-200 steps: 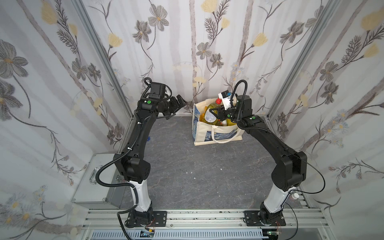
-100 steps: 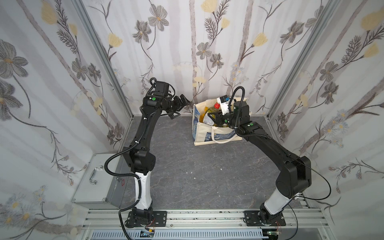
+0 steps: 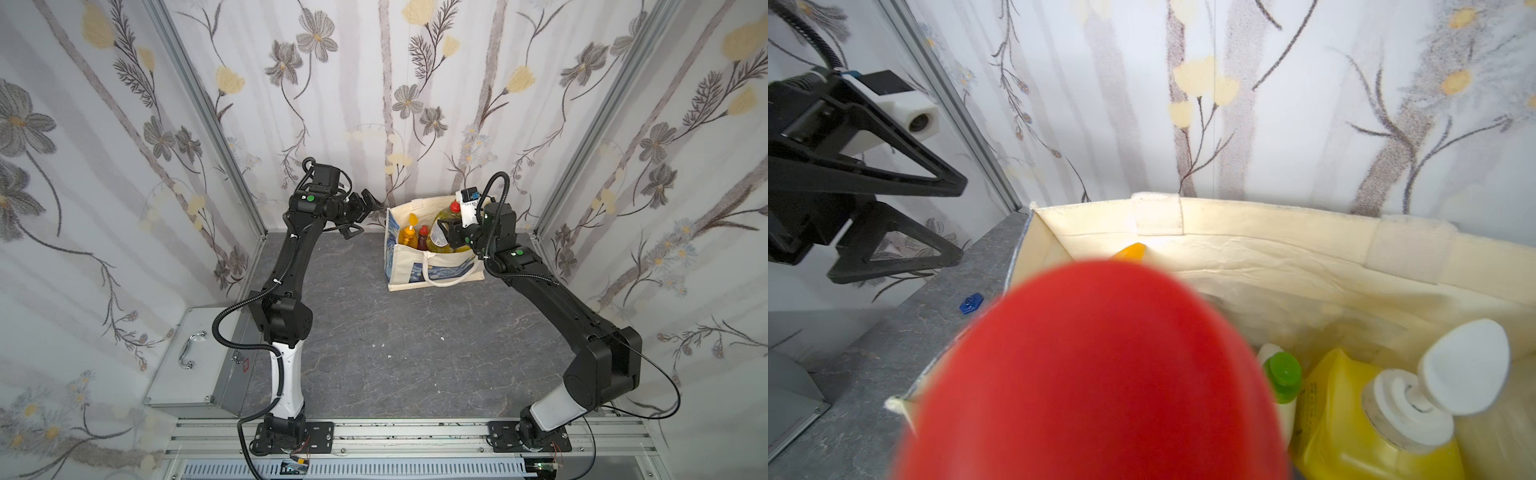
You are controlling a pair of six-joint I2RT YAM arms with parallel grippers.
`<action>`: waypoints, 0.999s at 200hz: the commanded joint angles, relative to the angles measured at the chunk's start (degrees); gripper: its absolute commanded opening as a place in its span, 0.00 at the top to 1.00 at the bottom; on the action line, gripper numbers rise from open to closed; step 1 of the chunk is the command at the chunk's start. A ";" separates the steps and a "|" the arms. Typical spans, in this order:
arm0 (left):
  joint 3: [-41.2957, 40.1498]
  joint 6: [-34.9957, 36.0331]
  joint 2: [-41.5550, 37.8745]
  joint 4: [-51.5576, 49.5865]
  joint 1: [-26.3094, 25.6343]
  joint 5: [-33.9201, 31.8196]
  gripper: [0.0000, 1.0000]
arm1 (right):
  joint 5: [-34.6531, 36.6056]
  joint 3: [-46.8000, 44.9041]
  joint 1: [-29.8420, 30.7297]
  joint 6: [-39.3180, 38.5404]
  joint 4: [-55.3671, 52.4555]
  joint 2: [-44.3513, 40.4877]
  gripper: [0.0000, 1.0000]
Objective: Pack dish soap into the shopping bag
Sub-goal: Place the bottle of dish soap in the shopping bag.
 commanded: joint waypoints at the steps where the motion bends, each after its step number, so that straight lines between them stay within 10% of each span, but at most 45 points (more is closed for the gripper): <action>1: -0.02 -0.99 0.22 1.63 -0.12 0.20 0.00 | 0.87 -0.32 -1.53 -0.62 5.28 -1.17 0.61; 200: -2.01 -3.19 0.33 4.58 -2.10 -2.17 0.00 | 6.29 4.23 -14.82 -10.38 -4.75 -5.35 0.62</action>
